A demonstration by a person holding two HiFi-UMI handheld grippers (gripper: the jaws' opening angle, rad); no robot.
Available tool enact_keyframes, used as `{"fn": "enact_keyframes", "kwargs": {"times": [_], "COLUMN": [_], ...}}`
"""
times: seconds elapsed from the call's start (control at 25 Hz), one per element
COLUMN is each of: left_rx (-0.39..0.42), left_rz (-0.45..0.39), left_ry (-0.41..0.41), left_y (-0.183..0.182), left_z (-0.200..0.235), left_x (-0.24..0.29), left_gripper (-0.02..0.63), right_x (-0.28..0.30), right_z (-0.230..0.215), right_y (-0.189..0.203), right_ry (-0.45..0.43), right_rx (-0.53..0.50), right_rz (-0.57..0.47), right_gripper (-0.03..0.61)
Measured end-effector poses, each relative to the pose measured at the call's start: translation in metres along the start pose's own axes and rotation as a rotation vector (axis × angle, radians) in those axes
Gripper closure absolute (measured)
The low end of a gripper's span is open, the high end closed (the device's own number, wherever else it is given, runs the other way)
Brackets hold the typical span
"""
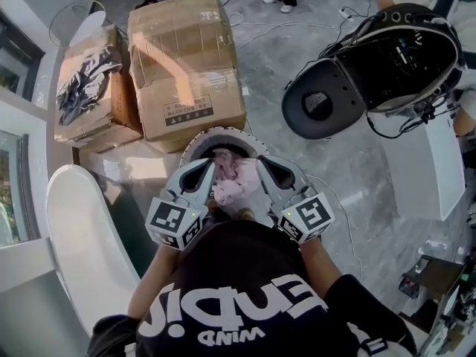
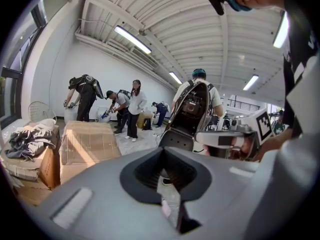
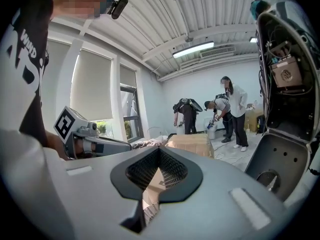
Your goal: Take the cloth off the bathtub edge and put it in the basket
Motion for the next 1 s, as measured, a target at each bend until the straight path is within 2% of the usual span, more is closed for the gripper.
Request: {"fn": "enact_keyframes", "kwargs": {"times": [0.32, 0.56, 1.0], "left_rx": [-0.001, 0.013, 0.004], "left_rz": [0.000, -0.013, -0.005], "left_ry": [-0.004, -0.005, -0.020], "left_y": [-0.007, 0.006, 0.002], "left_z": [-0.004, -0.017, -0.013], "left_x": [0.003, -0.009, -0.006], "left_gripper": [0.617, 0.617, 0.617], "right_x": [-0.004, -0.020, -0.012], "right_z": [-0.003, 0.009, 0.005], "right_y": [-0.009, 0.001, -0.004], "right_ry": [-0.017, -0.024, -0.058], "right_rx": [-0.008, -0.027, -0.021], "right_rz": [-0.006, -0.026, -0.026], "right_gripper": [0.572, 0.572, 0.572]}}
Point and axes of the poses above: the fingertips, and each gripper's own axes: x forward along the fingers, z to its left, y out of its underside, the point moved 3 cm from there along -x, backward along the fingers, and after that the axes turned 8 degrees about -y, right-handed, at the moved point
